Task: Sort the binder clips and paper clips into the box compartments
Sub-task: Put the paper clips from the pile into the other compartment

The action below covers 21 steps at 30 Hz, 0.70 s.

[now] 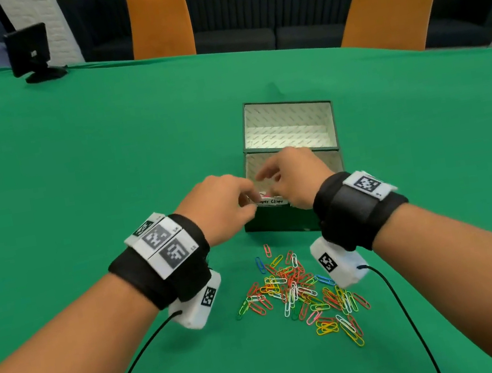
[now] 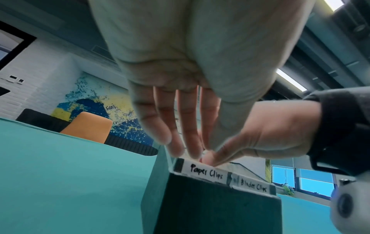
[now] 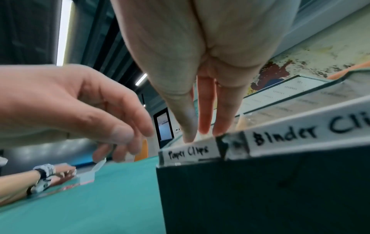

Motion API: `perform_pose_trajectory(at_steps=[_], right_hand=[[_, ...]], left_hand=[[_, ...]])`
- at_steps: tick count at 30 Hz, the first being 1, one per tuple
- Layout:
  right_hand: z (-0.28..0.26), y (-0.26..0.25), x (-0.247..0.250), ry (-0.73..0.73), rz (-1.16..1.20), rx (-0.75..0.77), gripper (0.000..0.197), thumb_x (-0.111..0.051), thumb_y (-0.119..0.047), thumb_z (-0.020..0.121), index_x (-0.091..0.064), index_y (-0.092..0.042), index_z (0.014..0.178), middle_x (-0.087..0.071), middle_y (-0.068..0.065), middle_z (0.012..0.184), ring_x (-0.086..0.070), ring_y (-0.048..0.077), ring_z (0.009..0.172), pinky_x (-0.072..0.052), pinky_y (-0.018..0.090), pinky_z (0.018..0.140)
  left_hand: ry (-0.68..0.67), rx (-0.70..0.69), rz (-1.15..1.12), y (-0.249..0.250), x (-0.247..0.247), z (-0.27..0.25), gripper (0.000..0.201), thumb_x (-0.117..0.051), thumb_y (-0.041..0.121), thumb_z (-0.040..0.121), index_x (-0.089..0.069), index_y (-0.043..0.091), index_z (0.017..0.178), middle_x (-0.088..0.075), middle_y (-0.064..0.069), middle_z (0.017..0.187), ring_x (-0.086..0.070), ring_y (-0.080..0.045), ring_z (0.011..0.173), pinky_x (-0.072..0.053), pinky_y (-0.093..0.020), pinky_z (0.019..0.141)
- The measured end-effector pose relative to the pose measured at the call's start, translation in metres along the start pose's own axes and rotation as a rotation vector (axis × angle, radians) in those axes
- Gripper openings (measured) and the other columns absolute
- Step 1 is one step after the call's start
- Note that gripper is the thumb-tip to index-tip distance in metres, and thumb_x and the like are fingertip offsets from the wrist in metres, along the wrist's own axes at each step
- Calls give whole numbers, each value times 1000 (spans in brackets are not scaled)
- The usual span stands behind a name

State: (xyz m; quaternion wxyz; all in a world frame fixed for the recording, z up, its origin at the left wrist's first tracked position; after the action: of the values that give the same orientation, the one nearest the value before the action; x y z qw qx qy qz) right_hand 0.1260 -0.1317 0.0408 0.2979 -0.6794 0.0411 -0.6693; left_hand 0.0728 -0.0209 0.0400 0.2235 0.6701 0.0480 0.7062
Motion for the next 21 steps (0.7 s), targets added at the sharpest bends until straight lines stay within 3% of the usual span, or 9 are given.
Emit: perform_pose_trajectory(at_steps=[3, 8, 10, 12, 15, 17, 19, 21], right_hand=[[-9, 5, 3, 20, -9, 13, 30, -65, -4, 84, -74, -23, 105, -73, -1, 104, -65, 13, 96, -44, 19, 82], [-50, 1, 33, 191, 152, 106, 17, -65, -13, 87, -75, -24, 95, -70, -11, 85, -62, 3, 76, -46, 14, 74], [-70, 1, 22, 95, 134, 128, 11, -67, -20, 86, -75, -26, 92, -69, -13, 79, -62, 1, 72, -44, 11, 70], [-91, 12, -2, -101, 65, 110, 11, -71, -32, 84, -74, -28, 94, -69, -13, 80, -62, 1, 73, -45, 16, 71], [-122, 42, -35, -390, -97, 45, 52, -75, -62, 66, -64, -37, 110, -63, -11, 99, -60, 7, 89, -48, 27, 85], [-140, 61, -48, -501, -184, 0, 80, -77, -72, 51, -52, -41, 121, -53, -6, 109, -52, 13, 102, -45, 32, 93], [-149, 70, -53, -526, -255, -8, 96, -78, -73, 43, -43, -44, 127, -45, -6, 112, -45, 17, 107, -42, 35, 96], [-150, 71, -56, -530, -283, 1, 98, -83, -66, 45, -41, -42, 130, -43, -5, 112, -43, 19, 105, -41, 35, 95]], left_hand=[[-84, -28, -42, 1, -14, -13, 14, -63, 26, 84, -70, 31, 96, -67, 14, 83, -57, -9, 73, -49, -25, 77], [-164, -48, -37, 1, -40, -23, 17, -61, 26, 86, -70, 30, 99, -69, 13, 89, -57, -9, 74, -49, -27, 81], [-174, -41, -2, 3, -49, -23, 20, -57, 25, 88, -69, 28, 103, -71, 10, 98, -61, -14, 86, -49, -29, 84], [-211, -49, 59, 6, -61, -21, 23, -54, 30, 91, -67, 27, 110, -68, 4, 109, -61, -18, 99, -47, -30, 88], [-307, -55, 132, 8, -81, -22, 42, -49, 50, 92, -58, 25, 124, -60, -5, 118, -56, -24, 110, -44, -35, 93], [-341, -28, 143, 9, -89, -23, 58, -45, 63, 87, -53, 23, 128, -56, -8, 118, -55, -26, 111, -43, -36, 95], [-370, -11, 154, 12, -94, -25, 70, -46, 72, 80, -51, 23, 129, -53, -8, 118, -55, -27, 110, -43, -34, 94], [-412, -26, 160, 19, -100, -28, 77, -54, 77, 70, -51, 25, 126, -51, -6, 117, -55, -25, 107, -45, -34, 93]])
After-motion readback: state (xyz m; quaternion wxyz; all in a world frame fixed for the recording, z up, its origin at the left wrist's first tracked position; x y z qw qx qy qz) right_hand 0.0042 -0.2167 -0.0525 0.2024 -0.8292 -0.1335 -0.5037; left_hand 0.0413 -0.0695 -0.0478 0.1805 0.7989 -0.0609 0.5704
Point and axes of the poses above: each hand's wrist, its own z-axis towards the middle knuckle, its own x-axis out of the back of the hand, y = z × x, the point moved 8 cm from there along z, towards the middle knuckle
